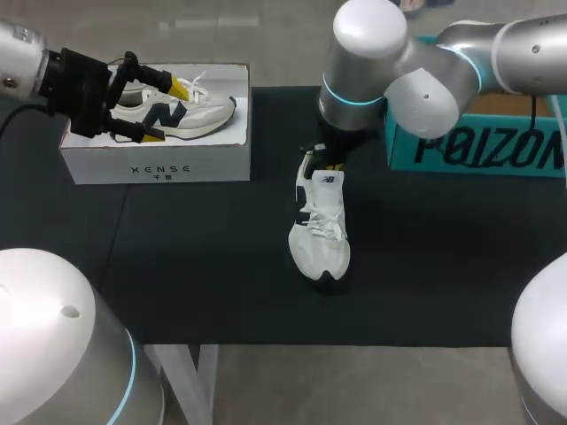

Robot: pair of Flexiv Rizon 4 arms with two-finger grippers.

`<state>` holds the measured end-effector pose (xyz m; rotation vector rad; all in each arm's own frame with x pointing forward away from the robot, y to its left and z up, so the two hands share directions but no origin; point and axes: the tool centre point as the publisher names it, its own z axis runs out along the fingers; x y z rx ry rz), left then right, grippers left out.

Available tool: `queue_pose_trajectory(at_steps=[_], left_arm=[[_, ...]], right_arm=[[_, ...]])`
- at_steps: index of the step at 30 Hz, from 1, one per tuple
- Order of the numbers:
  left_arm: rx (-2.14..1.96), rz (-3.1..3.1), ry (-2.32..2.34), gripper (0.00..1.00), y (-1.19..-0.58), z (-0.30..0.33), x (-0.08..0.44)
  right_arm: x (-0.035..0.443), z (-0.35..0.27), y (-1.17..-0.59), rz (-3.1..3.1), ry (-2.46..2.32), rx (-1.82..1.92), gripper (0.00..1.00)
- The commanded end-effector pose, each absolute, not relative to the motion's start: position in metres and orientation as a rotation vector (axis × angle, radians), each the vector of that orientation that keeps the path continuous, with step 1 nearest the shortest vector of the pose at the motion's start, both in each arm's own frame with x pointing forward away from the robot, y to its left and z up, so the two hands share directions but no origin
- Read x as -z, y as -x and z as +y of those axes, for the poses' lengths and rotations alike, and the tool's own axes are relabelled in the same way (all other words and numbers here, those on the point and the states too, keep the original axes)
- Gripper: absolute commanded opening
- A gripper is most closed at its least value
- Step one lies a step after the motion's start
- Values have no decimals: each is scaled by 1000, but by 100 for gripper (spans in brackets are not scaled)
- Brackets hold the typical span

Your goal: Take the shoe out of the shoebox, open the shoe tongue, remove and reinsert the insole, then place the shoe into the shoebox

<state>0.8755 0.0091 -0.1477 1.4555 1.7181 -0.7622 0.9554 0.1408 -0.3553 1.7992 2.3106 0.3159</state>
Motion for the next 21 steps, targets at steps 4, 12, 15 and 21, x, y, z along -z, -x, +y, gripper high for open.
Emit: queue_pose_trajectory(at_steps=[4, 12, 15, 21], left_arm=[[761, 1720, -1458, 100, -876, 9, 147], [761, 1720, -1458, 100, -876, 9, 147], [761, 1720, -1458, 100, -876, 9, 147], [761, 1720, -1458, 100, -876, 9, 147]], right_arm=[[375, 149, -962, 2309, -1783, -256, 0], [397, 160, -963, 2371, -1786, -228, 0], [405, 161, -962, 2387, -1796, -213, 0], [411, 162, -961, 2407, -1805, -200, 0]])
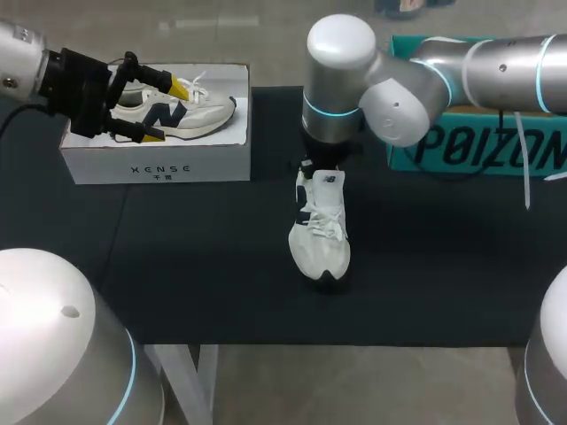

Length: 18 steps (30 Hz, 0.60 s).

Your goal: Take the shoe out of the shoebox, open the shoe tongue, remove and reinsert the insole, then place the shoe into the shoebox

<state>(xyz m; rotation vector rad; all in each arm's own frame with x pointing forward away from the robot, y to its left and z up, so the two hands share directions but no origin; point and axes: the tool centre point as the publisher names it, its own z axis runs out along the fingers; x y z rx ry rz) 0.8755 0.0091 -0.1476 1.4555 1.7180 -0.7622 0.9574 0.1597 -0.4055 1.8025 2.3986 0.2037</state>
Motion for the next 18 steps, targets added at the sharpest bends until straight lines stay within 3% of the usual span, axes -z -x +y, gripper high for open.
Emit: queue_pose_trajectory(at_steps=[1, 11, 18], left_arm=[[761, 1720, -1458, 100, -876, 9, 147], [761, 1720, -1458, 100, -876, 9, 147], [761, 1720, -1458, 100, -876, 9, 147]], right_arm=[[408, 163, -961, 2409, -1804, -205, 0], [360, 157, -957, 2329, -1754, -290, 0], [371, 151, -961, 2315, -1766, -241, 0]])
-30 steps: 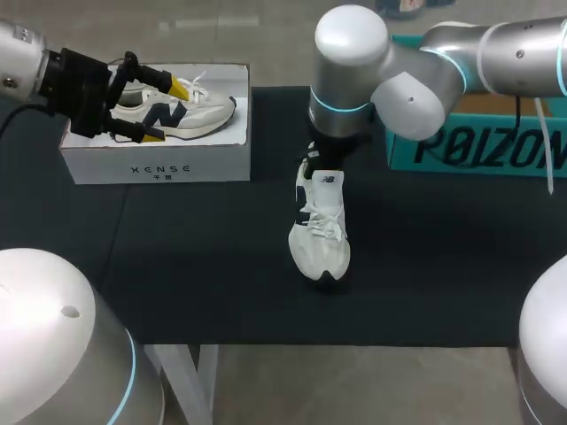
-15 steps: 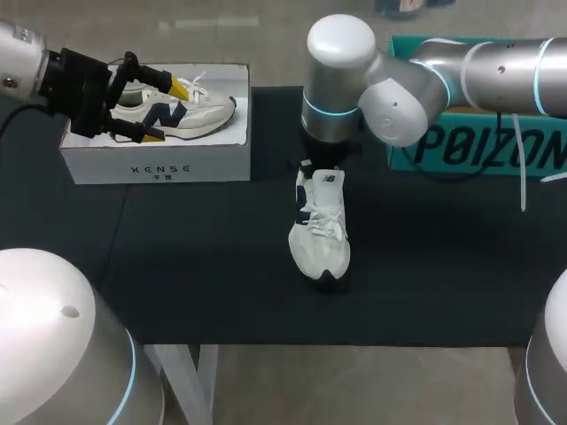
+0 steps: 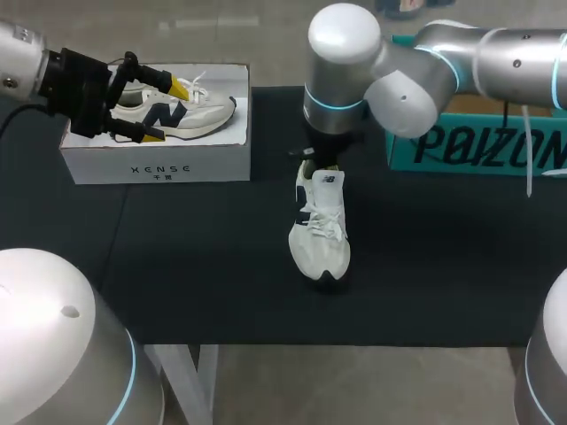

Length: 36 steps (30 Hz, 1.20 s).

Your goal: Take the shoe out of the shoebox, open the shoe tongue, remove and reinsert the insole, then place the shoe into the shoebox

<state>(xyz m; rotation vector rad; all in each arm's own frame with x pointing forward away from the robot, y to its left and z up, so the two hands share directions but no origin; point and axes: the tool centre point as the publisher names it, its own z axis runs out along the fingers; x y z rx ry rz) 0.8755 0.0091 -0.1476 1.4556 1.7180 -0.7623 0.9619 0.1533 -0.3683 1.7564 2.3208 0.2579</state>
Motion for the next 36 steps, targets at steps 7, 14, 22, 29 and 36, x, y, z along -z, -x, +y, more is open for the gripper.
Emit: queue_pose_trajectory(at_steps=[7, 14, 22, 29, 36], left_arm=[[761, 1720, -1458, 100, -876, 9, 147], [761, 1720, -1458, 100, -876, 9, 147], [761, 1720, -1458, 100, -876, 9, 147], [761, 1720, -1458, 100, -876, 9, 147], [761, 1720, -1458, 100, -876, 9, 147]], right_arm=[[397, 157, -963, 2370, -1766, -132, 0], [424, 163, -959, 2434, -1784, -93, 0], [409, 171, -954, 2453, -1779, -169, 0], [384, 168, -945, 2447, -1812, -193, 0], [393, 166, -938, 2456, -1849, -169, 0]])
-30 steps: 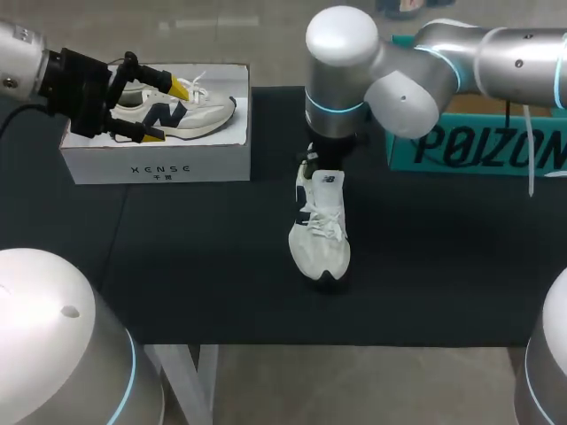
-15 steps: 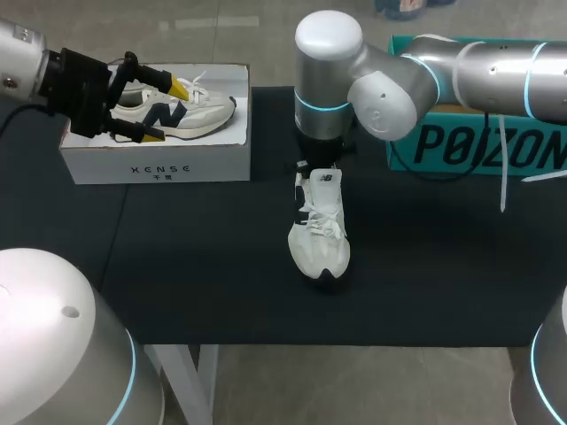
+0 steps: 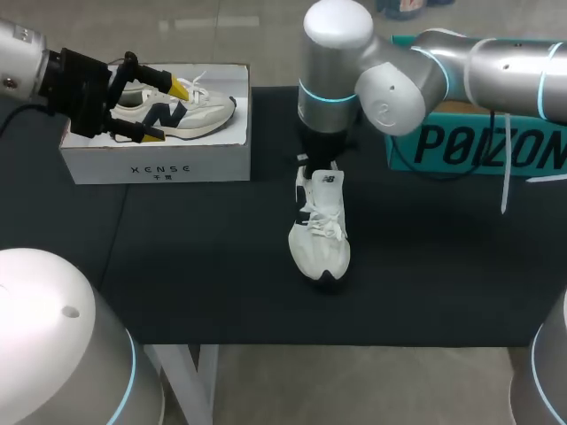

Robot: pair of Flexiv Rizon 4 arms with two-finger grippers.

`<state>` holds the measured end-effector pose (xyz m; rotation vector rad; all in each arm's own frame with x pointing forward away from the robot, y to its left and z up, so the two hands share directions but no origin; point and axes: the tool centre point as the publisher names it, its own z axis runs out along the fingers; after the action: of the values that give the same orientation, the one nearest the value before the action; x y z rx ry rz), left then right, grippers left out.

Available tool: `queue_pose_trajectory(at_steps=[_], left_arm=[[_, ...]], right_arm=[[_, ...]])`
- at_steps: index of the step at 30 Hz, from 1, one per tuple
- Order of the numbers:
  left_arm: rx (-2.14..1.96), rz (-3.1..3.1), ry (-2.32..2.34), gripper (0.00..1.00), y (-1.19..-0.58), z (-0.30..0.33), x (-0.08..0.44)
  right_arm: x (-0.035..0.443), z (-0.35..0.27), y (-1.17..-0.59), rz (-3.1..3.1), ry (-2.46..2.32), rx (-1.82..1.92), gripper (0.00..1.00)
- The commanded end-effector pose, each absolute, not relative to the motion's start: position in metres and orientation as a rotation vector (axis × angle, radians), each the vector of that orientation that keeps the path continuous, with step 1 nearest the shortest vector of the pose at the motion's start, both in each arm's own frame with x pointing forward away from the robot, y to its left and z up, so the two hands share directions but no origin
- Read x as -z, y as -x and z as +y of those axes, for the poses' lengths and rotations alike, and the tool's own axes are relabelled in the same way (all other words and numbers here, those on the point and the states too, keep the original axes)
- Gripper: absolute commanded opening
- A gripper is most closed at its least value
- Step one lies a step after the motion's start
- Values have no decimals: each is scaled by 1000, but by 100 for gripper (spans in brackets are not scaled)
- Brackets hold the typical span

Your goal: Take the shoe out of the shoebox, open the shoe tongue, remove and reinsert the insole, then place the shoe into the shoebox

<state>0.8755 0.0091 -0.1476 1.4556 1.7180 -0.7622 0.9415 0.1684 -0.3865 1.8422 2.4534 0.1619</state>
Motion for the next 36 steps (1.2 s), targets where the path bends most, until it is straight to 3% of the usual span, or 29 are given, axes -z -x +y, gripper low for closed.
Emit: queue_pose_trajectory(at_steps=[1, 9, 20, 32, 36], left_arm=[[761, 1720, -1458, 100, -876, 9, 147], [761, 1720, -1458, 100, -876, 9, 147], [761, 1720, -1458, 100, -876, 9, 147], [761, 1720, -1458, 100, -876, 9, 147], [761, 1720, -1458, 100, -876, 9, 147]], right_arm=[[397, 166, -938, 2457, -1856, -167, 0], [421, 166, -943, 2478, -1870, -85, 0], [382, 166, -971, 2401, -1798, -162, 0], [425, 171, -975, 2446, -1796, -12, 0], [415, 170, -970, 2416, -1891, -49, 0]])
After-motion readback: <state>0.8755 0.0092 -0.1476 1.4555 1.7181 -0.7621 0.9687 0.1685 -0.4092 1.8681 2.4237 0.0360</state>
